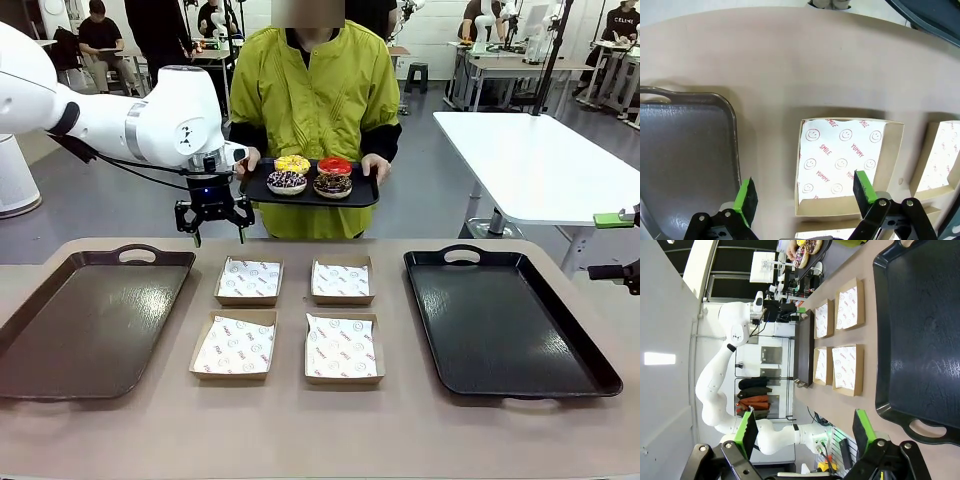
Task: Individually package the donuts and arrange them on the tray.
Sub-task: Pick up one Paper togo box.
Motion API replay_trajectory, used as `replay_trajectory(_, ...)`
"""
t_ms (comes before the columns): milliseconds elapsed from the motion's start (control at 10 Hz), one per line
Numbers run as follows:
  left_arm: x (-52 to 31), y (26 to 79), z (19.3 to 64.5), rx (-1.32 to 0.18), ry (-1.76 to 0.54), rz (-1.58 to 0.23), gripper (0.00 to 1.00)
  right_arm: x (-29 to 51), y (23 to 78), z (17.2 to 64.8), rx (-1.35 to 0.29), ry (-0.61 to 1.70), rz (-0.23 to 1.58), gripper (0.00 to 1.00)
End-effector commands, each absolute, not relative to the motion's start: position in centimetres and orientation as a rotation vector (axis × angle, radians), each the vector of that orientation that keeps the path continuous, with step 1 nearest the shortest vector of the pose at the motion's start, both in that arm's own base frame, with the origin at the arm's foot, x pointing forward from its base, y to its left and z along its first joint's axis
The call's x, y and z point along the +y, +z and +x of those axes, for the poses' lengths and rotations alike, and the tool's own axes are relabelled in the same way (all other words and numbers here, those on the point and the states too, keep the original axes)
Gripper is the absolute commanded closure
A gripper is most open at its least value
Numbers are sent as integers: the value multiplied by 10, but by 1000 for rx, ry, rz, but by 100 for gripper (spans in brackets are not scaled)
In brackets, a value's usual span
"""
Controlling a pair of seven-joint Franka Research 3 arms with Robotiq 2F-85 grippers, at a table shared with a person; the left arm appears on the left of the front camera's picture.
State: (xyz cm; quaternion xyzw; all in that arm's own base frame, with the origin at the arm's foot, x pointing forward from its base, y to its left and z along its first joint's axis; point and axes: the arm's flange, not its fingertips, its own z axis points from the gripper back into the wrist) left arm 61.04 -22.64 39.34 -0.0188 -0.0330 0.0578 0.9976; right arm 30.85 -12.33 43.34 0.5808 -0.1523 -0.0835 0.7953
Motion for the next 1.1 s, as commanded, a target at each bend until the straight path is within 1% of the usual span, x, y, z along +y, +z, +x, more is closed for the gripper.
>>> replay_trajectory(0, -228, 393, 610, -66, 113, -39, 0, -123, 434, 310, -333, -180, 1268, 0)
replay_trajectory(100, -218, 381, 606, -46, 45, -65, 0, -123, 434, 310, -333, -180, 1268, 0)
replay_trajectory(200, -218, 376, 607, -68, 12, -52, 0, -123, 434, 310, -333, -180, 1268, 0)
replay_trajectory(300, -221, 367, 600, -99, -20, -41, 0, -123, 434, 310, -333, -180, 1268, 0)
replay_trajectory(400, -223, 355, 582, -123, -18, -42, 0, -123, 434, 310, -333, -180, 1268, 0)
replay_trajectory(600, -225, 343, 590, -108, -63, -38, 0, -123, 434, 310, -333, -180, 1268, 0)
replay_trajectory(800, -228, 327, 588, -106, -61, -19, 0, -123, 434, 310, -333, -180, 1268, 0)
replay_trajectory(900, -228, 325, 585, -114, -59, -26, 24, -123, 434, 310, -333, -180, 1268, 0)
replay_trajectory(1000, -227, 327, 591, -107, -79, -21, 59, -123, 434, 310, -333, -180, 1268, 0)
